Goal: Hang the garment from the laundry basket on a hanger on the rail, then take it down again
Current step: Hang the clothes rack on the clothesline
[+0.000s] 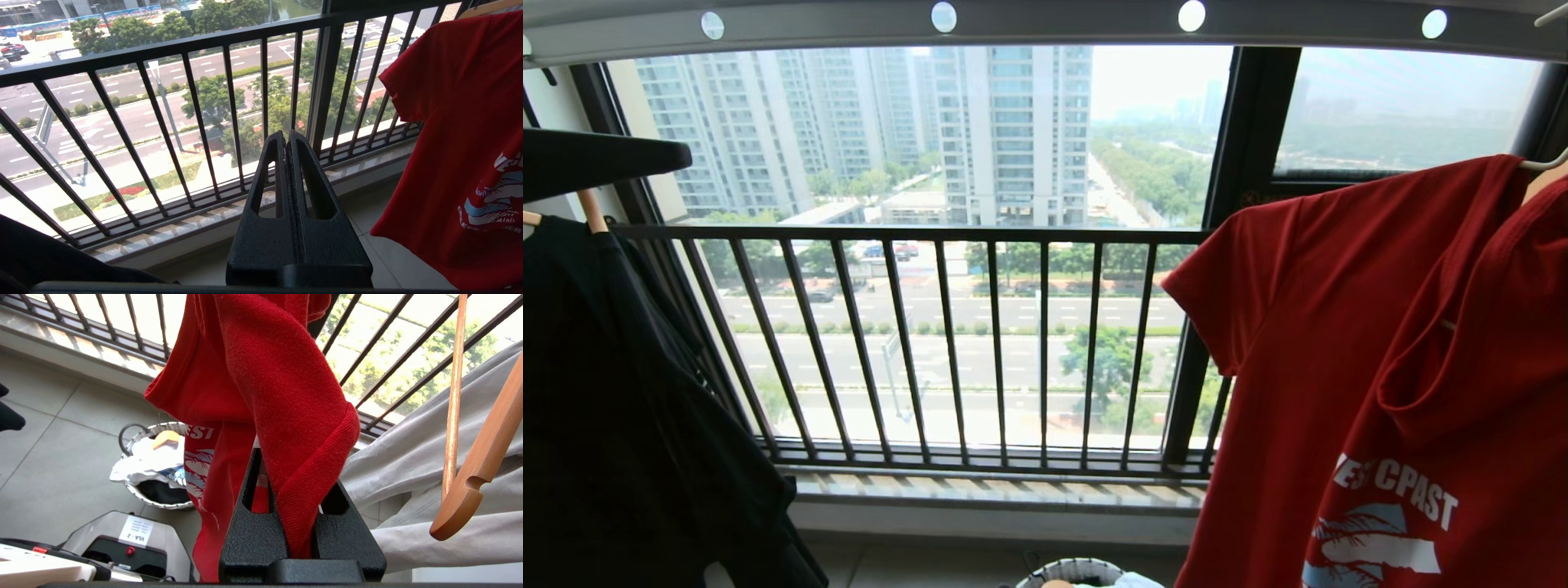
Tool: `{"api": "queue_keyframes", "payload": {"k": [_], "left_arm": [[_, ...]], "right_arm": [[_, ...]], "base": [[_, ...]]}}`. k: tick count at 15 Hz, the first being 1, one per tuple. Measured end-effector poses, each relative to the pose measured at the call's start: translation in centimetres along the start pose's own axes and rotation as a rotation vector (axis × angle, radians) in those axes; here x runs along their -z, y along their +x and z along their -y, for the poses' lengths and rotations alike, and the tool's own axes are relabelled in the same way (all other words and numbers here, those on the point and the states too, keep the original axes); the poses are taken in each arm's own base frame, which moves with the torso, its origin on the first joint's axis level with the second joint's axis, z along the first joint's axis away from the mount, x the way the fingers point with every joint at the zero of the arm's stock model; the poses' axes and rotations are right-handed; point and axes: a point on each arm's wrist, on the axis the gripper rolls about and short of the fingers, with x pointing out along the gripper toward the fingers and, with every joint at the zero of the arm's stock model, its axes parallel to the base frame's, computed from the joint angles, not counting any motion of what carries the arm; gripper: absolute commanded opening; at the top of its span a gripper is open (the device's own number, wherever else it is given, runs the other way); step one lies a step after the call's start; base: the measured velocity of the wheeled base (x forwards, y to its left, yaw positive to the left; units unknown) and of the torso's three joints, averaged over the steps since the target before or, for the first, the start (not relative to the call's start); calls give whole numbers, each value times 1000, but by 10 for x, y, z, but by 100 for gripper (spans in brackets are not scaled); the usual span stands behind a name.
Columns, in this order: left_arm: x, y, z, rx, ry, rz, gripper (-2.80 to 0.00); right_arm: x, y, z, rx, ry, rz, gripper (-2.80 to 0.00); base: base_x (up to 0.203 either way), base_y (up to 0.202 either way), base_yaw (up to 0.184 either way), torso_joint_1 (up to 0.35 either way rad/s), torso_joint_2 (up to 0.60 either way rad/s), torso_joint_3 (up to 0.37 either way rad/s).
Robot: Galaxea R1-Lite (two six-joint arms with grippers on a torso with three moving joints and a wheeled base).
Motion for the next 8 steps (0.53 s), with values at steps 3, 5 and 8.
{"api": "queue_keyframes", "payload": {"k": [3, 5, 8], "left_arm": [[0, 0, 0, 1, 0, 1, -280], [0, 0, 0, 0, 0, 1, -280], [0, -1, 0, 0, 0, 2, -280]], "right_arm": [[3, -1, 0, 0, -1, -4, -280], [5, -1, 1, 0, -2, -5, -280], [5, -2, 1, 1, 4, 0, -280]], "base": [[0, 0, 0, 157, -325, -176], [0, 0, 0, 153, -324, -170], [0, 0, 0, 110, -237, -120]]}}
